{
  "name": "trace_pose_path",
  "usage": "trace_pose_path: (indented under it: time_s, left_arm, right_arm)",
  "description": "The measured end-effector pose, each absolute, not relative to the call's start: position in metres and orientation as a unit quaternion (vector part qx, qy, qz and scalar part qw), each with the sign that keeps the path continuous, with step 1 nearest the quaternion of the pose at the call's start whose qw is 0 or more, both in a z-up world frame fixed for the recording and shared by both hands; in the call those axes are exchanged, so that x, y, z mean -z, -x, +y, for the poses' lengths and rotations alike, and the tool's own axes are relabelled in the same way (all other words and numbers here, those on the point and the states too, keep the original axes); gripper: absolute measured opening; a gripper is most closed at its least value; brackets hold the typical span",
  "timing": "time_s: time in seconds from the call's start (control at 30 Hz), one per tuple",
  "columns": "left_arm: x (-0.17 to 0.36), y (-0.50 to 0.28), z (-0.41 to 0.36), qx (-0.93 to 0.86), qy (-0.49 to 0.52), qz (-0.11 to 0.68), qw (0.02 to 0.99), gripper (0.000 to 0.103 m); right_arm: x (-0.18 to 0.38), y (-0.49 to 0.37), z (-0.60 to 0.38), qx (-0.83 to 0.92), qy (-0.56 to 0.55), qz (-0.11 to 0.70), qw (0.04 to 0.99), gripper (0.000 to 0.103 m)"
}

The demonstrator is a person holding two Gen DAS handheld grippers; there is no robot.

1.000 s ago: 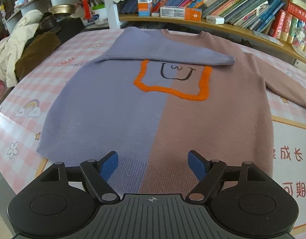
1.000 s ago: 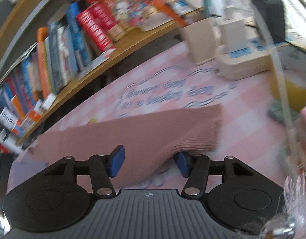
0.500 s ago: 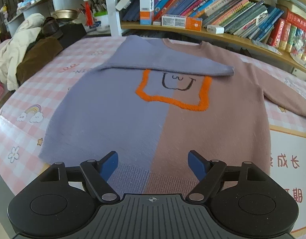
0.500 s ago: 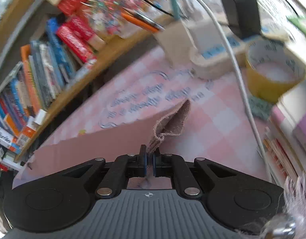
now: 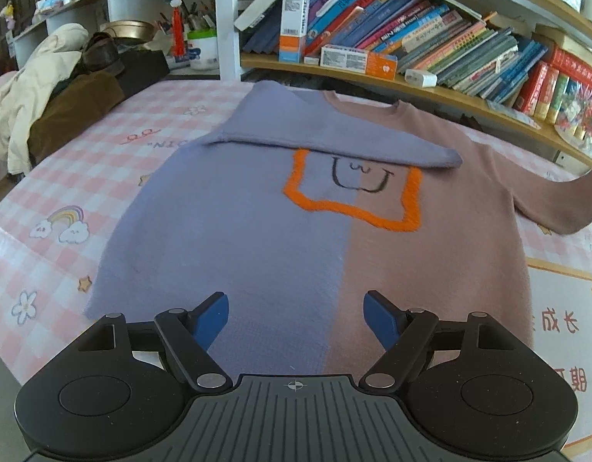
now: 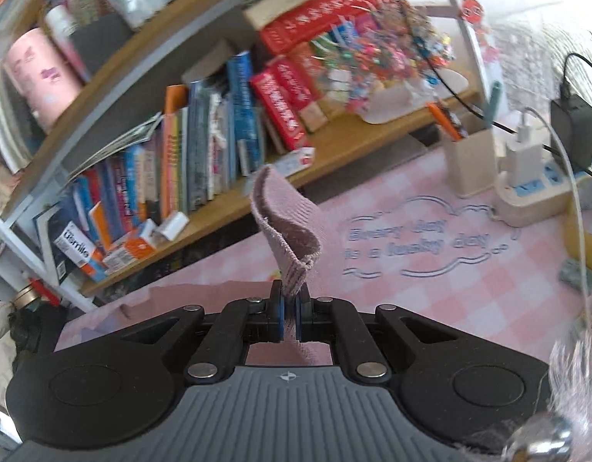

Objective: Fold clothes
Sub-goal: 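Grasp the pink sleeve cuff with the right gripper and lift it, then carry the pink sleeve across the chest and open the right gripper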

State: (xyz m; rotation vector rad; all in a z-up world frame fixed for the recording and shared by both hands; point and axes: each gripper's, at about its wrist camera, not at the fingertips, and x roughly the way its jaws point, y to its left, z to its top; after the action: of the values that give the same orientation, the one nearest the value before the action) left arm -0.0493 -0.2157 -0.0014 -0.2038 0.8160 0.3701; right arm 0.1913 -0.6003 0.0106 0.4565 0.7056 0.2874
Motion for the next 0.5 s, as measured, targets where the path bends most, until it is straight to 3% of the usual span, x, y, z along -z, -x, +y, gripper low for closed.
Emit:
trace_pose_path:
  time_s: [0.5]
  left_arm:
    - [-0.011, 0.051, -0.140, -0.076, 0.073, 0.348, 0.931, 0.080]
  right_arm:
    - [-0.042, -0.169, -0.483, -0.143, -0.179, 0.317, 0.921, 0.005]
